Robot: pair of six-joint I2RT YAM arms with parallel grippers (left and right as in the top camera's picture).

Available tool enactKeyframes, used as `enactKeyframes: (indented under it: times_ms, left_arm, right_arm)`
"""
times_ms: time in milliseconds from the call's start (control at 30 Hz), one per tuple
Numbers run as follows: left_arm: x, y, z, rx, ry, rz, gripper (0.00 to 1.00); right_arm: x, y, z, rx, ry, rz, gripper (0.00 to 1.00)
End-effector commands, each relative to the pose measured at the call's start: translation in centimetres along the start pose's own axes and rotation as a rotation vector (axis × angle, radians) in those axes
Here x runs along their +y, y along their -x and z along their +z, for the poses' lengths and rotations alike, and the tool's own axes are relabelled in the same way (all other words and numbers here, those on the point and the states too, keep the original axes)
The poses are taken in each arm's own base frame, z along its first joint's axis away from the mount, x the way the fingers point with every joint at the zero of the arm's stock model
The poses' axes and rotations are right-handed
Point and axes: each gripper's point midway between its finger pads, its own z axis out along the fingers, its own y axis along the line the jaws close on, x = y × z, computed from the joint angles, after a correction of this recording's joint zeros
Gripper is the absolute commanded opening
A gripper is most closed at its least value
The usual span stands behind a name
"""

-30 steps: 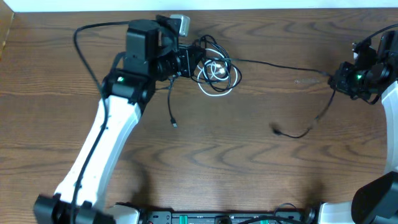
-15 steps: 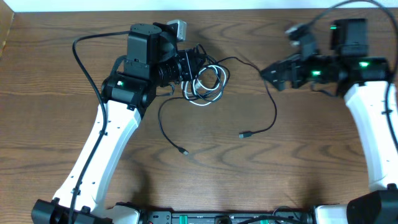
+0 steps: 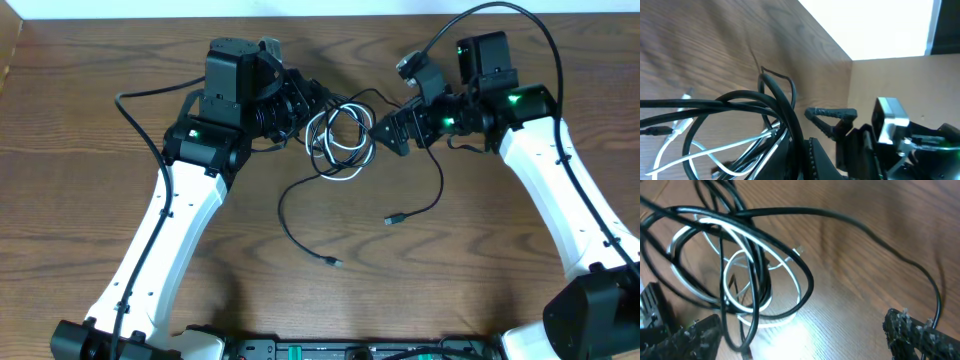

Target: Untangle cables

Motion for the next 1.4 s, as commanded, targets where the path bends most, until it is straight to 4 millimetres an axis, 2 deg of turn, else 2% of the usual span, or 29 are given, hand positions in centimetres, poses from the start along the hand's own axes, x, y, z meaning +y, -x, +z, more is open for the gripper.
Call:
enactKeyframes:
  times_ms: [0,133,267,367,400,467,500,533,567,700,800,867,967,1200,1267,1367]
  left_arm:
    - [-0.6,-0.2,0.0,0.016,-0.027,-0.068,0.07]
    - [-0.6,-0.2,0.0,0.015,-0.027,-0.097,0.07]
    - [-0.6,-0.2,0.0,0.016,-0.027,-0.098,0.07]
    - [-0.6,-0.2,0.0,0.016,-0.027,-0.097,0.07]
    - [-0.6,-0.2,0.0,0.015,-0.026,-0.097,0.07]
    - [-0.4,0.1,0.0,-0.001,-0.017,-0.048,0.07]
    - [-0.3,0.4,0.0,-0.016,-0.007,-0.02,0.08]
    - [0.1,0.9,0.0,-0.051,0.016,0.026,0.07]
    - [0.5,1.6,-0.2,-0.083,0.036,0.045,0.08]
    - [1.4,3.8,-1.6,-0.155,0.056,0.03,0.07]
    - [2.4,6.2,-3.7,-0.225,0.069,0.03,0.08]
    - [3.2,7.5,-5.0,-0.263,0.084,0.032,0.07]
    - [4.3,7.9,-5.5,-0.266,0.117,0.044,0.07]
    - [5.5,5.6,-4.6,-0.182,0.192,0.116,0.08]
    - [6.0,5.0,-4.3,-0.18,0.232,0.118,0.08]
    - [6.1,4.2,-3.5,-0.171,0.267,0.144,0.08]
  right_arm:
    - [-0.7,0.2,1.2,0.017,-0.063,0.077,0.99]
    - [-1.2,0.1,2.5,0.026,-0.118,0.142,0.99]
    - [-1.8,0.0,3.8,0.03,-0.146,0.209,0.82]
    - [-3.8,-1.1,5.3,0.06,-0.235,0.314,0.48]
    - [-4.8,-1.8,5.7,0.076,-0.276,0.358,0.33]
    - [-6.2,-3.0,5.9,0.102,-0.352,0.417,0.13]
    - [-6.9,-3.5,5.8,0.114,-0.39,0.435,0.09]
    - [-8.1,-4.6,5.3,0.141,-0.473,0.463,0.01]
    - [-9.7,-6.1,4.4,0.184,-0.58,0.481,0.01]
    - [-12.4,-8.9,2.0,0.269,-0.739,0.51,0.01]
    - [-13.8,-9.8,0.6,0.286,-0.762,0.558,0.01]
    - [-13.8,-9.8,0.7,0.292,-0.701,0.552,0.01]
    - [-12.3,-9.3,1.9,0.309,-0.551,0.479,0.01]
    - [-8.4,-8.4,4.2,0.328,-0.341,0.342,0.01]
    - [-6.8,-8.1,4.8,0.327,-0.246,0.294,0.01]
    - [-6.3,-7.9,5.0,0.322,-0.212,0.287,0.01]
